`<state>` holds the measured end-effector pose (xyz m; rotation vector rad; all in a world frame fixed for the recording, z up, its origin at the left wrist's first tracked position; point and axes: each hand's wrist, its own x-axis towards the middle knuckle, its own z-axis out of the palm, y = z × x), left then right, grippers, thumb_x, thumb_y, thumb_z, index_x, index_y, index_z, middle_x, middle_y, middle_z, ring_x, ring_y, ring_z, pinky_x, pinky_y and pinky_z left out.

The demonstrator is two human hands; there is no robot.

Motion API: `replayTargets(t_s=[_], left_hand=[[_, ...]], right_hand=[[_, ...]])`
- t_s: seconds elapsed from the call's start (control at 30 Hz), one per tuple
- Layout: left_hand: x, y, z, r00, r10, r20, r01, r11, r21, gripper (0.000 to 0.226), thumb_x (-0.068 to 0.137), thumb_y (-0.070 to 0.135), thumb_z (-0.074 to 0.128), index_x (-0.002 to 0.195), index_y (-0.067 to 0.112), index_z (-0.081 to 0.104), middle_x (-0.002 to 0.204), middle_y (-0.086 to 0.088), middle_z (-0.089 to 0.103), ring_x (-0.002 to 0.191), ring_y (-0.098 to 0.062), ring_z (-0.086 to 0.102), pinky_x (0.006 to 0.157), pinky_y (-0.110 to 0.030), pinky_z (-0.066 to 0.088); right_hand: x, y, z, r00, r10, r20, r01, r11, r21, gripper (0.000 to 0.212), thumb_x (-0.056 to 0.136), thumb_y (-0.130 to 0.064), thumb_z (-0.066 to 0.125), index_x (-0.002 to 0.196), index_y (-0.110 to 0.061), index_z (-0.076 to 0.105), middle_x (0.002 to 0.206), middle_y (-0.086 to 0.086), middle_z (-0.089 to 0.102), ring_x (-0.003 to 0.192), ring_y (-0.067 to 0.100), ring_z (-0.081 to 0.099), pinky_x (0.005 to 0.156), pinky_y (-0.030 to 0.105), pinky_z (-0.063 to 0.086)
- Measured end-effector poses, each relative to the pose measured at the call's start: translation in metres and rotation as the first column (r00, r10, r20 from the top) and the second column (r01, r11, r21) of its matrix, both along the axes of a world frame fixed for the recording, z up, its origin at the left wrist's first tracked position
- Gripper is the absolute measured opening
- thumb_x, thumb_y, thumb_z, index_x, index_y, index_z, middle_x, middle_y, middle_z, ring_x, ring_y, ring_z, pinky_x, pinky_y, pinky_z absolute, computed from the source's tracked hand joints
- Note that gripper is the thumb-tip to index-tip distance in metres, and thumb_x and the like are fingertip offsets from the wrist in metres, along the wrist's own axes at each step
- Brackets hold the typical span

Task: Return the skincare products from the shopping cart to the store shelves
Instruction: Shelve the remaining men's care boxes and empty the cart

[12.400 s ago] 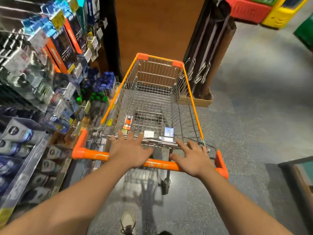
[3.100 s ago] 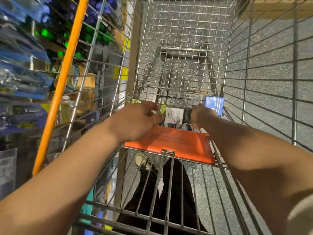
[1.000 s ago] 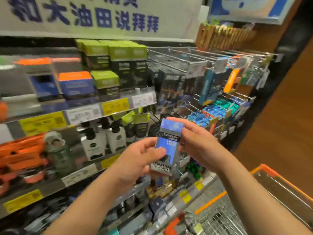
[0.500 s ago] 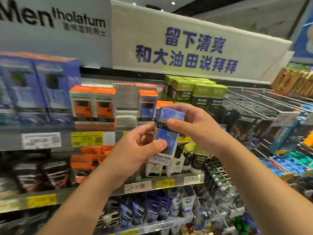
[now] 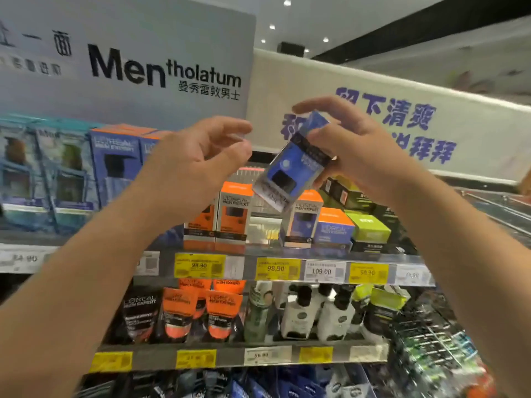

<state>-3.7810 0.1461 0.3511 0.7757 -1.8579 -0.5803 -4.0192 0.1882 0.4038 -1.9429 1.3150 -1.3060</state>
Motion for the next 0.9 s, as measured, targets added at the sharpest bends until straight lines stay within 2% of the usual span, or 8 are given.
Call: replayTargets(t_s=[0.13,0.23,0.3,0.4,0.5,0.6,0.77,0.9], left_hand=[[-0.007,0.001,0.001,0.996,-0.079,-0.046,0.086,0.984,0.157,0.046,0.080,0.069,0.063,0.120,0.046,0.066,0.111,0.015,0.074,0.103,-0.008,0.072,0.094,-0.042,0.058],[-0.015,0.003,0.009,0.971,-0.135,-0.196,0.184,0.949,0.256,0.027,0.088,0.053,0.071,0.113,0.045,0.062,0.105,0.008,0.076,0.095,-0.012,0.076,0.087,-0.036,0.062],[-0.017,0.000,0.017,0.960,-0.141,-0.243,0.206,0.941,0.269,0.030,0.093,0.034,0.068,0.122,0.037,0.063,0.103,0.007,0.077,0.093,-0.012,0.076,0.083,-0.033,0.063],[-0.015,-0.009,0.033,0.933,-0.222,-0.284,0.297,0.919,0.258,0.048,0.090,0.019,0.070,0.136,0.025,0.059,0.112,-0.005,0.074,0.100,-0.017,0.076,0.086,-0.034,0.062],[-0.012,-0.012,0.052,0.965,-0.252,-0.076,0.261,0.955,0.143,0.066,0.075,0.032,0.077,0.138,0.028,0.056,0.114,-0.001,0.072,0.103,-0.013,0.074,0.092,-0.035,0.060],[-0.015,-0.013,0.067,0.960,-0.213,0.180,0.208,0.977,0.046,0.078,0.069,0.043,0.081,0.141,0.037,0.053,0.112,0.007,0.074,0.103,-0.009,0.073,0.099,-0.039,0.055],[-0.021,-0.021,0.077,0.920,-0.049,0.390,0.088,0.993,-0.082,0.119,0.048,0.067,0.076,0.155,0.041,0.032,0.129,0.015,0.064,0.105,-0.003,0.067,0.101,-0.039,0.053],[-0.013,-0.030,0.072,0.751,0.023,0.659,0.035,0.997,-0.075,0.124,0.052,0.069,0.075,0.159,0.039,0.022,0.154,0.009,0.048,0.125,-0.010,0.052,0.103,-0.035,0.041]], right_hand=[[0.009,-0.003,-0.011,0.956,0.023,0.291,-0.016,0.999,-0.028,0.005,0.104,-0.010,0.053,0.106,-0.014,0.055,0.107,0.025,0.068,0.098,0.043,0.073,0.073,0.050,0.063],[0.011,-0.004,-0.022,0.883,0.054,0.467,-0.051,0.999,-0.019,0.008,0.103,-0.010,0.058,0.106,-0.016,0.052,0.112,0.024,0.068,0.103,0.039,0.074,0.084,0.055,0.062],[0.008,-0.007,-0.027,0.884,0.053,0.465,-0.045,0.999,-0.028,0.014,0.097,-0.016,0.067,0.104,-0.019,0.055,0.109,0.019,0.067,0.108,0.041,0.071,0.090,0.056,0.059],[-0.001,-0.010,-0.027,0.972,-0.014,0.234,0.030,0.997,-0.068,0.033,0.081,-0.026,0.076,0.109,-0.026,0.059,0.107,0.009,0.066,0.114,0.038,0.068,0.084,0.047,0.058],[-0.002,-0.008,-0.017,1.000,-0.005,-0.019,0.003,0.996,-0.086,0.070,0.083,-0.019,0.079,0.143,-0.029,0.045,0.111,0.004,0.064,0.106,0.024,0.069,0.084,0.039,0.062],[0.003,-0.010,-0.004,0.977,-0.005,-0.212,-0.025,0.990,-0.136,0.088,0.085,-0.018,0.083,0.155,-0.032,0.032,0.118,0.006,0.067,0.109,0.021,0.069,0.093,0.041,0.059],[0.009,-0.015,0.014,0.940,-0.071,-0.334,0.054,0.997,-0.058,0.069,0.085,-0.019,0.084,0.144,-0.026,0.049,0.122,-0.007,0.068,0.107,0.005,0.069,0.092,0.026,0.059],[0.008,-0.017,0.014,0.918,-0.072,-0.391,0.079,0.997,0.002,0.057,0.085,-0.016,0.082,0.133,-0.029,0.056,0.117,-0.008,0.069,0.099,0.007,0.072,0.087,0.029,0.062]])
